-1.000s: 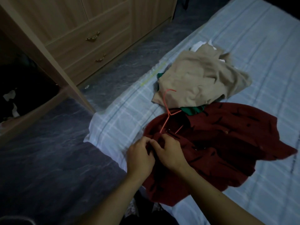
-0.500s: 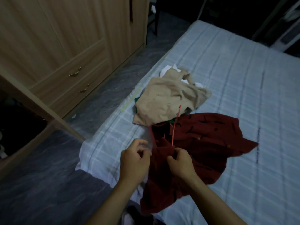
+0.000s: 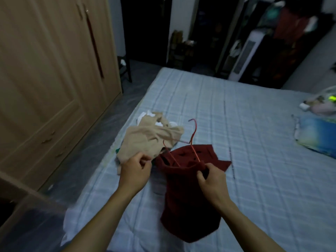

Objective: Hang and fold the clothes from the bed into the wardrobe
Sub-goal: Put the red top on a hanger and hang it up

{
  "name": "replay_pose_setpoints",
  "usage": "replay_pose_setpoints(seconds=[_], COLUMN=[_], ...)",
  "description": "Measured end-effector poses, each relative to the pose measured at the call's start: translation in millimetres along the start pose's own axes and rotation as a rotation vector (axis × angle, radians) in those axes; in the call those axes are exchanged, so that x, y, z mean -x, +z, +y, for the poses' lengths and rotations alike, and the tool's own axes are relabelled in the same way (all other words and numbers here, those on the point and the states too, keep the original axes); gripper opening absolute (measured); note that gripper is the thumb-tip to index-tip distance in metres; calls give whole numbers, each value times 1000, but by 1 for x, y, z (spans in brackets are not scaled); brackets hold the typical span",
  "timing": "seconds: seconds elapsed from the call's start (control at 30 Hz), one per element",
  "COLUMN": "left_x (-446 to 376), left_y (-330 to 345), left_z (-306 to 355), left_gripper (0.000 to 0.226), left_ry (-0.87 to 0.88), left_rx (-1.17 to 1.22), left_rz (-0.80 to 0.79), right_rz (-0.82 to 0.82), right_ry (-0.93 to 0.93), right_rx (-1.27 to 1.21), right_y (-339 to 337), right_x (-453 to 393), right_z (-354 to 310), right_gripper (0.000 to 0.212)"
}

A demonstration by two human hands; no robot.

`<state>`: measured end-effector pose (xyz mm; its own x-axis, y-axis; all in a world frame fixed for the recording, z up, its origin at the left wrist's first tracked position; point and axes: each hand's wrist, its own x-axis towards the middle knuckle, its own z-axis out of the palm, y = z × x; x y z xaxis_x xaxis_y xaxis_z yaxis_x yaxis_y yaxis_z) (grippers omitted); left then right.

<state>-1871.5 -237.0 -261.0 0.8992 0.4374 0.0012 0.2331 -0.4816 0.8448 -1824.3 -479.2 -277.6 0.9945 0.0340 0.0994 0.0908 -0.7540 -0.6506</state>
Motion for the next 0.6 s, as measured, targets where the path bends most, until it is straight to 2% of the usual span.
replay_pose_setpoints(seconds=[0.17, 0.4, 0.6], left_x=[-11, -8, -6], left_y=[0, 6, 22], left_z=[40, 82, 101], left_gripper=[6, 4, 19], left_ry=[188, 443, 482], left_rx=[-25, -22, -92], left_rz=[-26, -65, -278], right_rz=[235, 440, 617], right_ry=[-184, -276, -313], right_rx=[60, 108, 162], right_y=[-74, -169, -249], right_x=[17, 51, 68], right_z=[-7, -22, -25], right_gripper=[13, 21, 20])
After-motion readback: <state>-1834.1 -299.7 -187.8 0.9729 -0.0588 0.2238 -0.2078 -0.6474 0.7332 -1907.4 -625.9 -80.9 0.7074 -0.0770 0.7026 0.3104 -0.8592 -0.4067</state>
